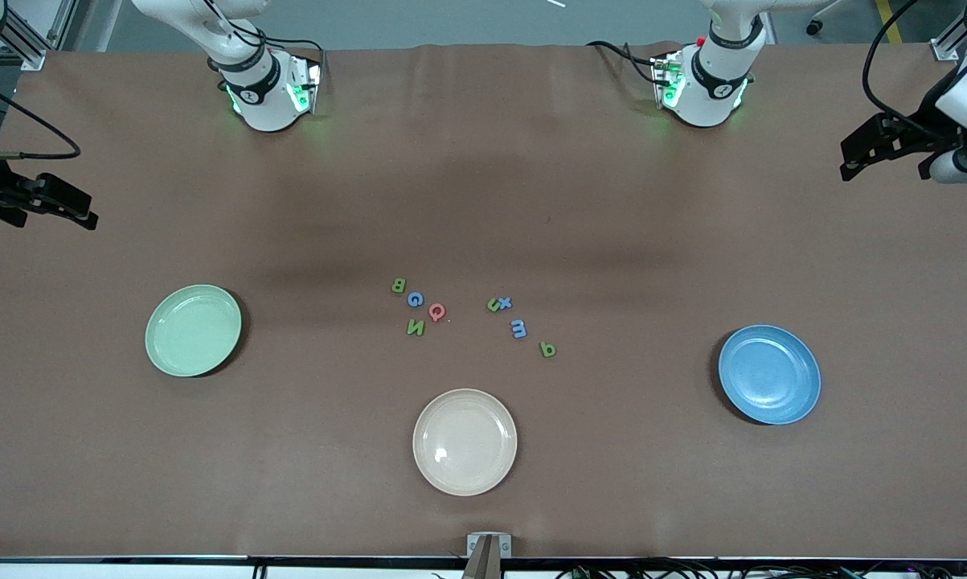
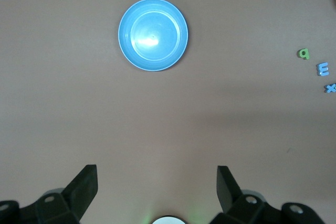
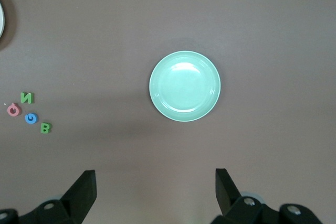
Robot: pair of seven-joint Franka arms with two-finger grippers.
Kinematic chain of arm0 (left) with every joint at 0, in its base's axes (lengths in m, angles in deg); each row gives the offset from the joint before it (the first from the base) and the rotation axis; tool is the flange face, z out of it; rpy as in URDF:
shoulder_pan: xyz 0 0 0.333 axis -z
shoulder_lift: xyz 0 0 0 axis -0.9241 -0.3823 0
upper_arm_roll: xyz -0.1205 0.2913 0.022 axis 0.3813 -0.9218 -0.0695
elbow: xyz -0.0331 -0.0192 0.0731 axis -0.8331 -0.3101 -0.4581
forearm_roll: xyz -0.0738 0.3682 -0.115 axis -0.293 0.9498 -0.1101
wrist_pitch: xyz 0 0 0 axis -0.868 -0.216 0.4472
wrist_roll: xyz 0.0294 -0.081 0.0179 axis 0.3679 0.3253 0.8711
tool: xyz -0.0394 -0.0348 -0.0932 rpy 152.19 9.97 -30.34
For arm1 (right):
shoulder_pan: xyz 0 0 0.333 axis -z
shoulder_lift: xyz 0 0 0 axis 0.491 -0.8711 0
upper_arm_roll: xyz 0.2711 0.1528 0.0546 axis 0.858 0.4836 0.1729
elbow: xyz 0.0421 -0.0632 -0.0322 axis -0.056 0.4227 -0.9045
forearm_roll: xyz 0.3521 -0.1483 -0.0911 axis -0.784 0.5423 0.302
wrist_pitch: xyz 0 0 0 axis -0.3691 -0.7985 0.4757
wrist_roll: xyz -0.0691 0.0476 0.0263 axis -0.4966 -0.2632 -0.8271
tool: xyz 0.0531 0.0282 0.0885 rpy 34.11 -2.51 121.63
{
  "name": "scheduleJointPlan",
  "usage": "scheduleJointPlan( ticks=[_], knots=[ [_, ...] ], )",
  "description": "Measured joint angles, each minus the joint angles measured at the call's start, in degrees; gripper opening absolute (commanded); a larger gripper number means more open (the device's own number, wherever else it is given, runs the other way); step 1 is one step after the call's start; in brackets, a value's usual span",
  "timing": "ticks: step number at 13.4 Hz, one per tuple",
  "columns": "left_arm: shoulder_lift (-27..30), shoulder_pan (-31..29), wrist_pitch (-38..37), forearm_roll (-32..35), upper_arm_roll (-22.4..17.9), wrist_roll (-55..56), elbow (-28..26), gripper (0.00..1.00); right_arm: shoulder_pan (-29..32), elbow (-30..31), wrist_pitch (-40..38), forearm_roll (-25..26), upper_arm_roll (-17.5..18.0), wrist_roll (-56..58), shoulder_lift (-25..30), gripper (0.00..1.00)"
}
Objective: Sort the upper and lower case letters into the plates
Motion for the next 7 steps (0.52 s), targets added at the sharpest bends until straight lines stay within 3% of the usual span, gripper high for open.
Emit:
scheduleJointPlan(
  ticks=[3,7],
  knots=[
    [-5.9,2.1,0.8,0.0,1.4,5.1,2.7,1.00,-3.0,1.0,-0.6,-1.8,0.2,-0.2,0.0,1.00],
    [-14.1,7.2,8.5,0.0,3.2,15.8,3.3,1.00,-9.8,4.8,1.1,-2.8,0.4,-3.4,-0.5,1.00]
  ],
)
